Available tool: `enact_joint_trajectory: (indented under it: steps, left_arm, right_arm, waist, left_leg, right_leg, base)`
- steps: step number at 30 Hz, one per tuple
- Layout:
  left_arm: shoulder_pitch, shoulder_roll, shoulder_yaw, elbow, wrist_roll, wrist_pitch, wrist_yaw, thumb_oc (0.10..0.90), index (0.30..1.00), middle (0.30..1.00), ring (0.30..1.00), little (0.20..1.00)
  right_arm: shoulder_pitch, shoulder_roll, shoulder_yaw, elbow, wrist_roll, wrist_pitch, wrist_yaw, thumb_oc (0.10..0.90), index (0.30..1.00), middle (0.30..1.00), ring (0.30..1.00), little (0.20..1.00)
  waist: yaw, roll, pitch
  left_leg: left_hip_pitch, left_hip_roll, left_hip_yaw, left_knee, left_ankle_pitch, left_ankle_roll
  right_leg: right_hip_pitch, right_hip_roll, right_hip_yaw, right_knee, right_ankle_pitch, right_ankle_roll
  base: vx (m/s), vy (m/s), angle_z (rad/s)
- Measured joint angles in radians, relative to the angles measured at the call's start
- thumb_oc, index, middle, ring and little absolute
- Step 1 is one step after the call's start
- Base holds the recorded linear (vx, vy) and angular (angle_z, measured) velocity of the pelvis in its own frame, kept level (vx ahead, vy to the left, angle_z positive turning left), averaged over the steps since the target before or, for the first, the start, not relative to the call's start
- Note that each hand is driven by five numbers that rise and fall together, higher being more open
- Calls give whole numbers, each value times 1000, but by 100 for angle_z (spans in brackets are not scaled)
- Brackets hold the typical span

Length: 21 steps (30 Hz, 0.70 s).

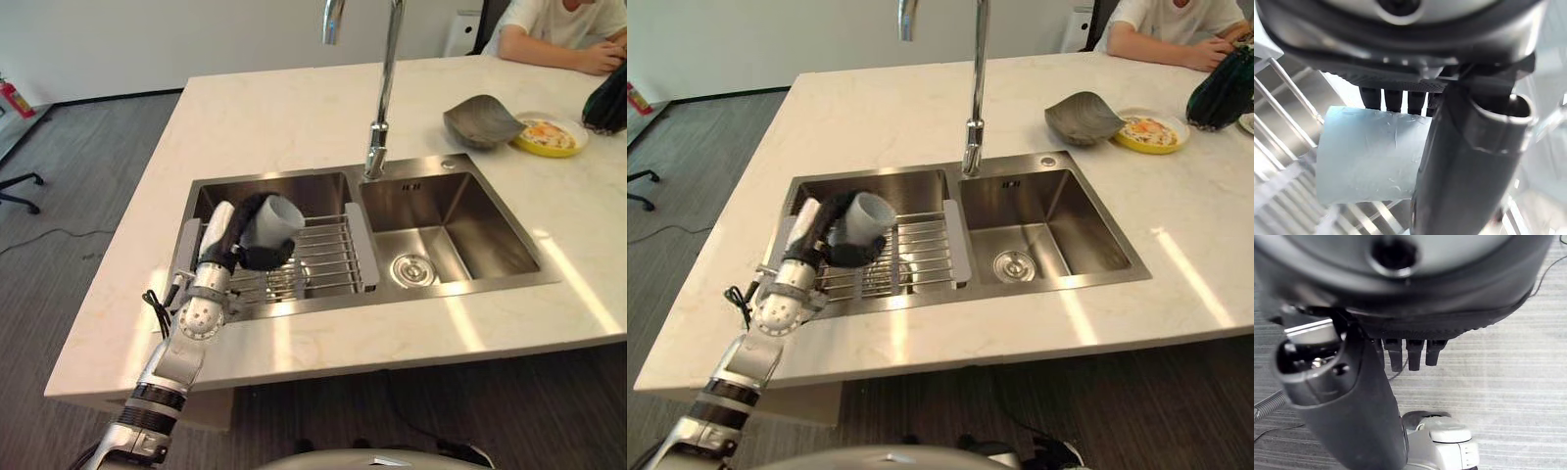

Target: Place the dishes in the dishwasher.

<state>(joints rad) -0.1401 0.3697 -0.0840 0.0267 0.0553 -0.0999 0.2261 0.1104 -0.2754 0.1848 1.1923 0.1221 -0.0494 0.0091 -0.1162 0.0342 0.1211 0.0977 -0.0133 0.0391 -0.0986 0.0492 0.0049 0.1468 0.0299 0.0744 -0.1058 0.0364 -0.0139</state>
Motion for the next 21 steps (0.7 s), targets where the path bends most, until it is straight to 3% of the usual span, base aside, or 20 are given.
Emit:
enact_joint_trajectory:
  steps: [4, 11, 21]
  left_arm:
    - [9, 4, 81, -146, -147, -12, 85, 400, 300, 300, 300, 300]
    - [17, 37, 109, -163, -167, -32, 124, 400, 300, 300, 300, 300]
    - [19, 37, 109, -163, -173, -32, 165, 400, 300, 300, 300, 300]
  right_arm:
    - [2, 3, -8, -2, 2, -1, -16, 800, 900, 900, 900, 900]
    - [9, -2, -7, -2, 3, -3, -29, 800, 900, 900, 900, 900]
    - [14, -3, -6, -2, 3, -5, -37, 800, 900, 900, 900, 900]
  waist:
    - [3, 1, 1]
    - [26, 23, 0]
    - [47, 24, -1]
  left_leg:
    - [0, -1, -3, 0, 0, 1]
    - [-1, -1, -13, 0, -6, -8]
    - [-8, -3, -30, 0, 0, 1]
  right_leg:
    - [2, 0, -5, 0, 0, 0]
    - [9, 0, -13, 0, -2, -1]
    - [8, 0, -35, 0, -4, -2]
  base:
    - [1, 0, 1]
    - [1, -5, 3]
    - [0, -9, 5]
